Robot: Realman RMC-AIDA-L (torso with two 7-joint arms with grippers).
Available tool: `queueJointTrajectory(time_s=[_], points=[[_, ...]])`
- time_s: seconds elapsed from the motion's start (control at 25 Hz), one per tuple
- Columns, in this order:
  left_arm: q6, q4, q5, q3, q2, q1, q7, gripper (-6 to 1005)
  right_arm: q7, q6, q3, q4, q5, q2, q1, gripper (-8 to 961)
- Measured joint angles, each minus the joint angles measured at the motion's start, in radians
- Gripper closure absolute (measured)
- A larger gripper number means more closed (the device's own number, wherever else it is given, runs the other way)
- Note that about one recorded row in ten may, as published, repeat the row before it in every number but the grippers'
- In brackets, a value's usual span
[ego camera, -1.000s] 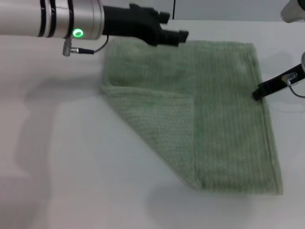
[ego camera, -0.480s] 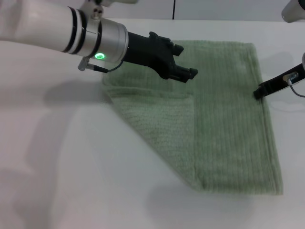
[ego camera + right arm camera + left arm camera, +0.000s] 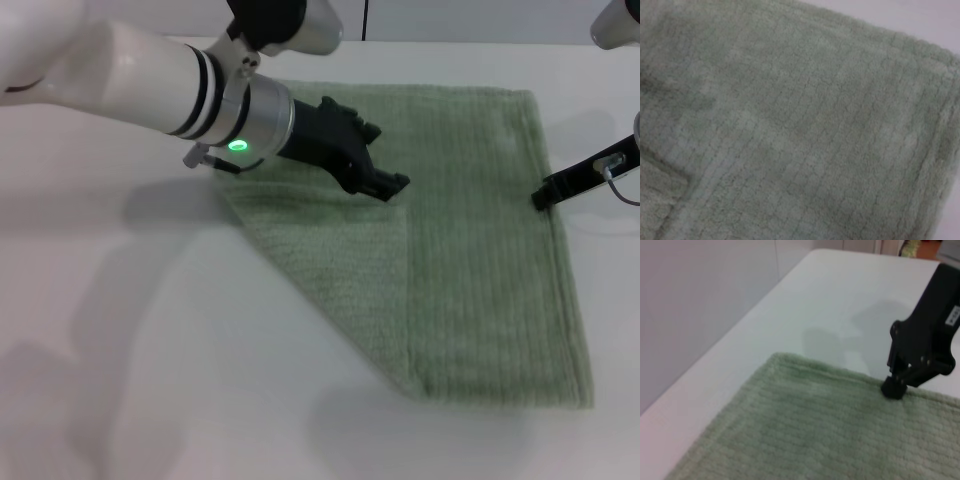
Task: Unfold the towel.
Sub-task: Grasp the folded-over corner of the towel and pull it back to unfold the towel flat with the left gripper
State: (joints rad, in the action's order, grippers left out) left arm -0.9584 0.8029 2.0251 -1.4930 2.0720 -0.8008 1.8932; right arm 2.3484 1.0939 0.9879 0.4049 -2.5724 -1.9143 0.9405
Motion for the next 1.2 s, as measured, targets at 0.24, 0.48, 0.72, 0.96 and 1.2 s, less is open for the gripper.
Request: queueJointTrajectory(time_s=[0.24,0.48,0.72,0.96,1.2], points=[[0.005,-0.053,0.003,-0.019,0.004,-0.030,0.005,242,0.000,0.000,0.000,0.000,0.000,0.000,0.002,955],[0.021,-0.062,-0.004,-0.060,0.007,-0.034,0.007,242,0.000,0.000,0.000,0.000,0.000,0.000,0.004,955],[0.043,-0.062,-0.013,-0.101,0.007,-0.034,0.020,241,0.000,-0.001,0.000,0.000,0.000,0.001,0.004,955],[0.051,-0.062,-0.022,-0.121,0.007,-0.034,0.031,242,-0.002,-0.002,0.000,0.000,0.000,0.002,0.005,954],[0.052,-0.062,-0.034,-0.137,0.006,-0.038,0.033,242,-0.003,-0.002,0.000,0.000,0.000,0.002,0.006,954]])
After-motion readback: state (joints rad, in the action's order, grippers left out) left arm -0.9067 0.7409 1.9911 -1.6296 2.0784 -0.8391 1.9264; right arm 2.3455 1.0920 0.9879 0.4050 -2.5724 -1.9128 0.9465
